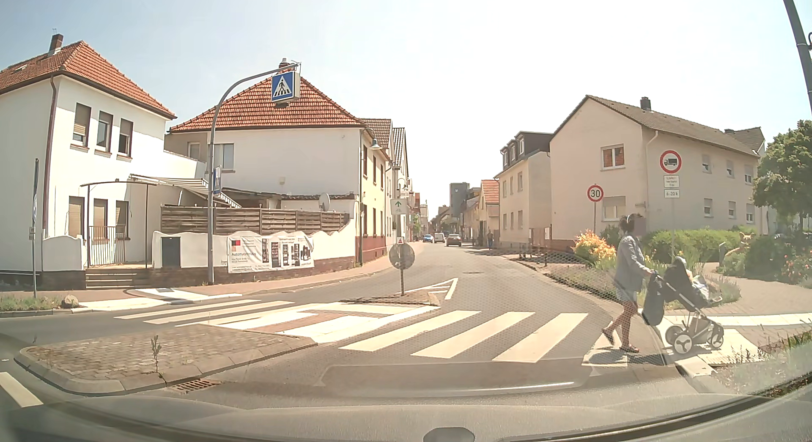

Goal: Follow the waypoints while adhering to traffic rules and regulations

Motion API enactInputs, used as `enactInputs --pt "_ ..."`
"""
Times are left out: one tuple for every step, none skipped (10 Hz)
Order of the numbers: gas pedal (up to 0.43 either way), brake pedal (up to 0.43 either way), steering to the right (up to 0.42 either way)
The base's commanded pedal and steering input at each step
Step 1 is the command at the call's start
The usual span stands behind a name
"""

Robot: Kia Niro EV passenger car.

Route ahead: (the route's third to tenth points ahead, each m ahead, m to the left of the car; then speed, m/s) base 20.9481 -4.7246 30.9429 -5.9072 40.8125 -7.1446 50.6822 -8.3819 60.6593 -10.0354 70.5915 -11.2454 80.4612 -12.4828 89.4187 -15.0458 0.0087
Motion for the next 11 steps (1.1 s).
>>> enactInputs --pt "0.000 0.354 -0.002" --pt "0.000 0.323 -0.001" --pt "0.000 0.049 0.000" --pt "0.000 0.000 0.000" --pt "0.000 0.000 0.000" --pt "0.000 0.000 0.000" --pt "0.000 0.000 -0.002" --pt "0.000 0.000 -0.004" --pt "0.110 0.000 -0.003" --pt "0.268 0.000 0.001" --pt "0.299 0.000 0.008"
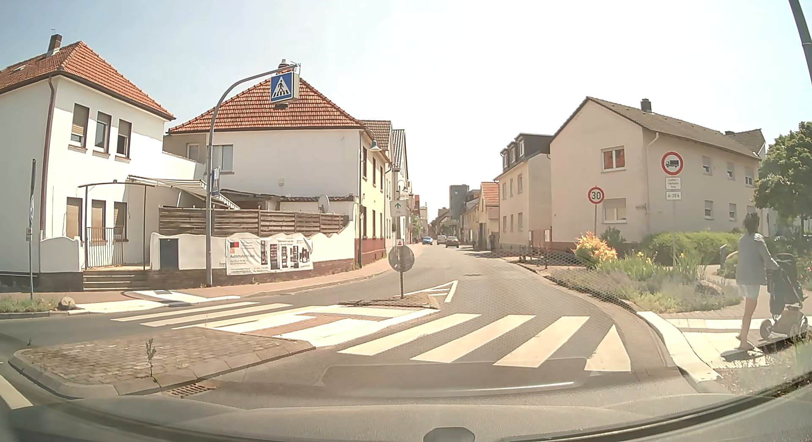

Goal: Follow the waypoints while adhering to traffic rules and regulations

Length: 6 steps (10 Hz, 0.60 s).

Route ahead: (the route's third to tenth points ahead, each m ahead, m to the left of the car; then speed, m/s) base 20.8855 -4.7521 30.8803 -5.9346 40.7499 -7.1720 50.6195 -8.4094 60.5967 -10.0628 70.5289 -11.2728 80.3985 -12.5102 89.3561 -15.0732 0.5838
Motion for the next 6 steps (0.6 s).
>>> enactInputs --pt "0.339 0.000 0.011" --pt "0.370 0.000 0.015" --pt "0.370 0.000 0.021" --pt "0.370 0.000 0.033" --pt "0.370 0.000 0.052" --pt "0.398 0.000 0.068"
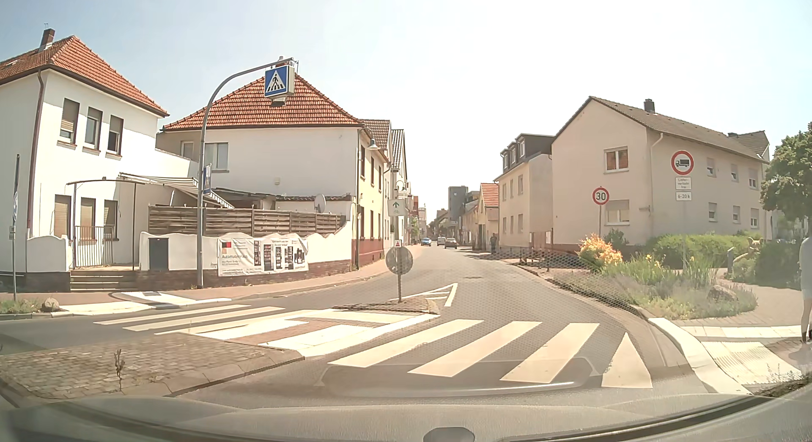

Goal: Follow the waypoints while adhering to traffic rules and regulations

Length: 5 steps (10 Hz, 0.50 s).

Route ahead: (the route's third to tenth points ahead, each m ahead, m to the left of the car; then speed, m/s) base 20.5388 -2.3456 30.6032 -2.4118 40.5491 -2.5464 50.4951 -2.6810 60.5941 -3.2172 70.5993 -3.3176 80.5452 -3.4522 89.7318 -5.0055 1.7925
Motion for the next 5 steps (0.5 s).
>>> enactInputs --pt "0.429 0.000 0.091" --pt "0.429 0.000 0.113" --pt "0.429 0.000 0.139" --pt "0.429 0.000 0.165" --pt "0.421 0.000 0.189"
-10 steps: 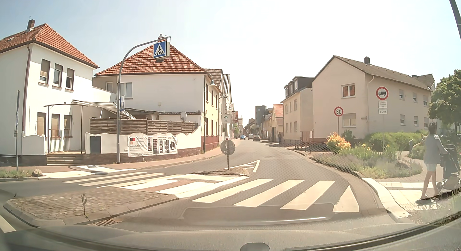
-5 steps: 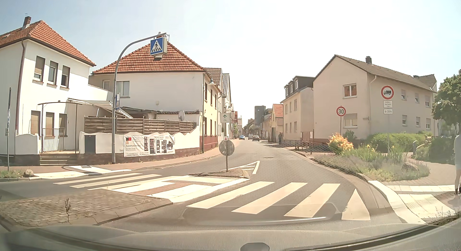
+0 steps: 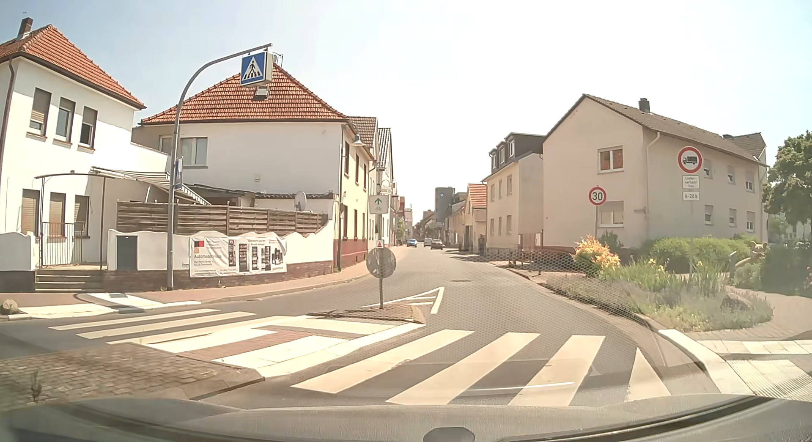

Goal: Follow the waypoints while adhering to traffic rules and regulations

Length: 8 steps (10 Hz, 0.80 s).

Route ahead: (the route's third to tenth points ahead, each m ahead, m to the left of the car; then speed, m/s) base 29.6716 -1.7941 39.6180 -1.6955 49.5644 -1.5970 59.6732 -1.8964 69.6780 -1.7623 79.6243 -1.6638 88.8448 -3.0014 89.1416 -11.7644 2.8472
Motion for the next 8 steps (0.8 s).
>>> enactInputs --pt "0.390 0.000 0.201" --pt "0.370 0.000 0.206" --pt "0.370 0.000 0.206" --pt "0.370 0.000 0.205" --pt "0.358 0.000 0.205" --pt "0.339 0.000 0.206" --pt "0.268 0.000 0.201" --pt "0.240 0.000 0.191"
